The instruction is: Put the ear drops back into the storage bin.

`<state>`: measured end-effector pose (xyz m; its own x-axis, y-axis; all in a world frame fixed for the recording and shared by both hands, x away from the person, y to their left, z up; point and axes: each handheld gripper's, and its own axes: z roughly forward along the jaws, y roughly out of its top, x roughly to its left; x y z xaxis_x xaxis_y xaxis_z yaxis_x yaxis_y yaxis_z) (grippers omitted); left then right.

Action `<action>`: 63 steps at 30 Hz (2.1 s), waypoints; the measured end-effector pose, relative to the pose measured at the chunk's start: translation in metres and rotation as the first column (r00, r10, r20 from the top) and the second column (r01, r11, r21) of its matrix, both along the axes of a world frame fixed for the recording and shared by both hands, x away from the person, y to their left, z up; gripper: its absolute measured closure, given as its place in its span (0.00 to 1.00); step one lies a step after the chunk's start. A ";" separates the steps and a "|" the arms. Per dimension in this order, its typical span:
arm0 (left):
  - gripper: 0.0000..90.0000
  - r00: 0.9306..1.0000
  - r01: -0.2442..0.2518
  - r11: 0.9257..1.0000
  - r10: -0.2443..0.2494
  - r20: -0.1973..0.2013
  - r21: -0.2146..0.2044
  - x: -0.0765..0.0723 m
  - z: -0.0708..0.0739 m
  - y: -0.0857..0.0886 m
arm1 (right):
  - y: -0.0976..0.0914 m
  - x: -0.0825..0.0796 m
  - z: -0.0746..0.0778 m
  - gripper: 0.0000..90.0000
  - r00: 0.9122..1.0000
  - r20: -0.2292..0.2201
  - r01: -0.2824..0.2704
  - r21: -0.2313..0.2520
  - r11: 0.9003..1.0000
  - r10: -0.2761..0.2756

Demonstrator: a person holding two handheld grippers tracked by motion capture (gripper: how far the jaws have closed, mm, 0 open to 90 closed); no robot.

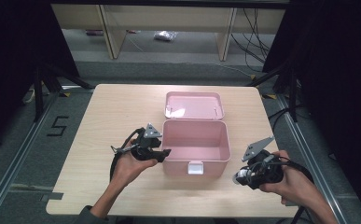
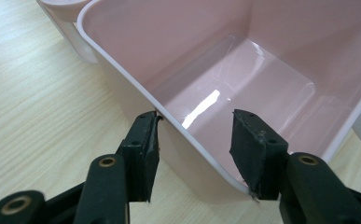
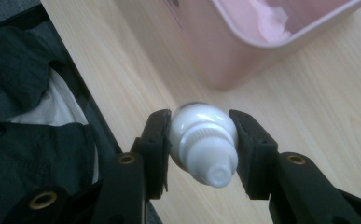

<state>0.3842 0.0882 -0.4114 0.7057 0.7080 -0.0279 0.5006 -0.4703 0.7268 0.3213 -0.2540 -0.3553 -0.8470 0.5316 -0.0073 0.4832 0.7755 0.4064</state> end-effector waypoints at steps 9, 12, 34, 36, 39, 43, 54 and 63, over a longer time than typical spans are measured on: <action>0.57 1.000 -0.003 1.000 0.003 0.002 0.003 0.000 0.000 0.000 | 0.011 0.011 0.024 0.67 1.000 0.014 -0.019 0.022 1.000 0.019; 0.57 1.000 -0.003 1.000 0.003 0.003 0.004 -0.001 0.000 -0.001 | 0.017 0.017 0.033 0.67 0.999 0.025 -0.028 0.017 0.999 0.028; 0.57 1.000 -0.003 1.000 0.003 0.004 0.007 -0.001 0.000 -0.001 | 0.046 0.067 0.047 0.67 1.000 -0.010 -0.005 -0.018 1.000 0.005; 0.57 1.000 -0.002 1.000 0.002 0.004 0.006 0.000 0.000 -0.001 | 0.048 0.073 0.044 0.67 1.000 -0.016 -0.004 -0.026 1.000 0.003; 0.57 1.000 -0.002 1.000 0.002 0.004 0.008 -0.001 0.000 -0.001 | 0.051 0.079 0.040 0.67 1.000 -0.029 0.010 -0.033 0.999 -0.011; 0.57 1.000 -0.002 1.000 0.002 0.004 0.008 -0.001 0.000 -0.001 | 0.055 0.086 0.034 0.67 0.999 -0.040 0.006 -0.038 0.999 -0.008; 0.57 1.000 -0.002 1.000 0.002 0.004 0.005 0.000 0.000 -0.001 | 0.066 0.101 0.015 0.67 0.997 -0.075 0.007 -0.062 0.998 -0.011; 0.57 1.000 -0.001 1.000 0.001 0.004 0.005 0.000 0.000 -0.001 | 0.075 0.113 -0.005 0.67 0.995 -0.103 0.000 -0.080 0.997 -0.008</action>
<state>0.3840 0.0876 -0.4115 0.7050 0.7088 -0.0221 0.4985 -0.4731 0.7264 0.4340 -0.1787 -0.3601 -0.8432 0.5362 0.0378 0.5226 0.8013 0.2913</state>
